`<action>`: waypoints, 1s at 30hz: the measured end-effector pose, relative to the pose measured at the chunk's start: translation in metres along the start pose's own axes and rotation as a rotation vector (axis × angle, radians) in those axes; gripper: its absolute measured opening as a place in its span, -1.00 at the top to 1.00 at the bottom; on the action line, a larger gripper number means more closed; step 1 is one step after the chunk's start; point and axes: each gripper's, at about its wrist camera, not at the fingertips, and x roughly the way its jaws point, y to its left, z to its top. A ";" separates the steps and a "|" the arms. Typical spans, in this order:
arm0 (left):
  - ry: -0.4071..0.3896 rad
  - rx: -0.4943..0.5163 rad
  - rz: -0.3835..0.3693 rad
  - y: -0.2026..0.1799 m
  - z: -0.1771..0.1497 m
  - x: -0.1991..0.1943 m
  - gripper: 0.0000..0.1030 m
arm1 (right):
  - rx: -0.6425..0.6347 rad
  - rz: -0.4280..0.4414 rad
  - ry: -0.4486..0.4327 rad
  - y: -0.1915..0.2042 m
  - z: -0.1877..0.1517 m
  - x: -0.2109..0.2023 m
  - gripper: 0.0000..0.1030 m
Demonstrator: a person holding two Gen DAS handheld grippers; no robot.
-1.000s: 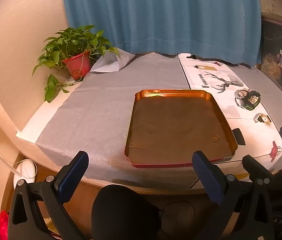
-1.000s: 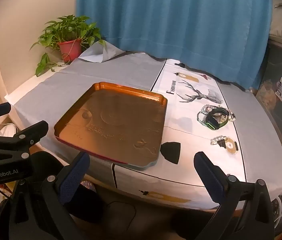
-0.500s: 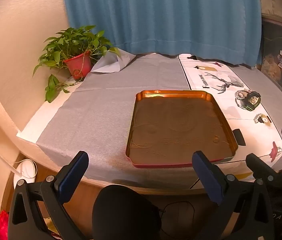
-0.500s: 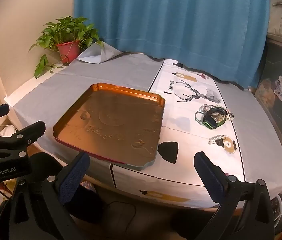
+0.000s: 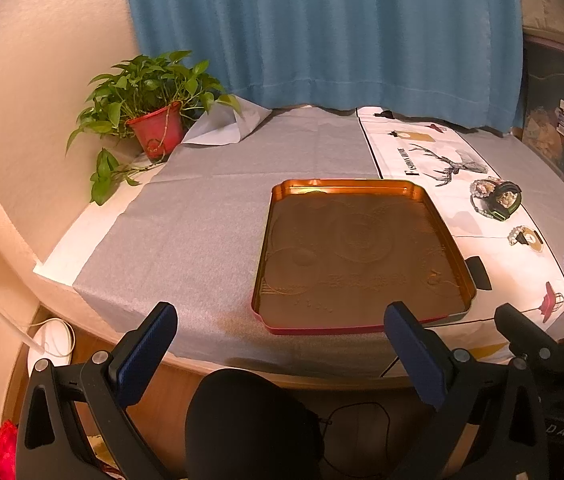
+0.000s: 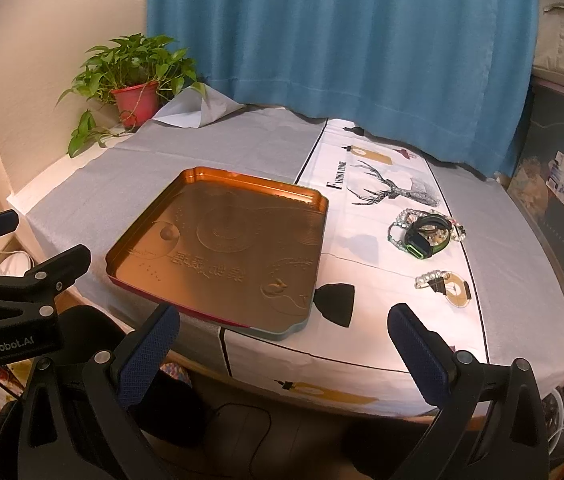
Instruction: Organize jewelry
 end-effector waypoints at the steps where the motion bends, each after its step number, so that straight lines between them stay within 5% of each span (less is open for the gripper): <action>1: 0.000 0.000 0.000 0.002 0.001 -0.001 -0.99 | -0.001 0.000 -0.001 -0.001 0.000 0.000 -1.00; 30: 0.002 0.004 0.001 0.000 0.001 -0.002 -0.99 | 0.008 -0.002 -0.004 -0.003 0.002 -0.002 -1.00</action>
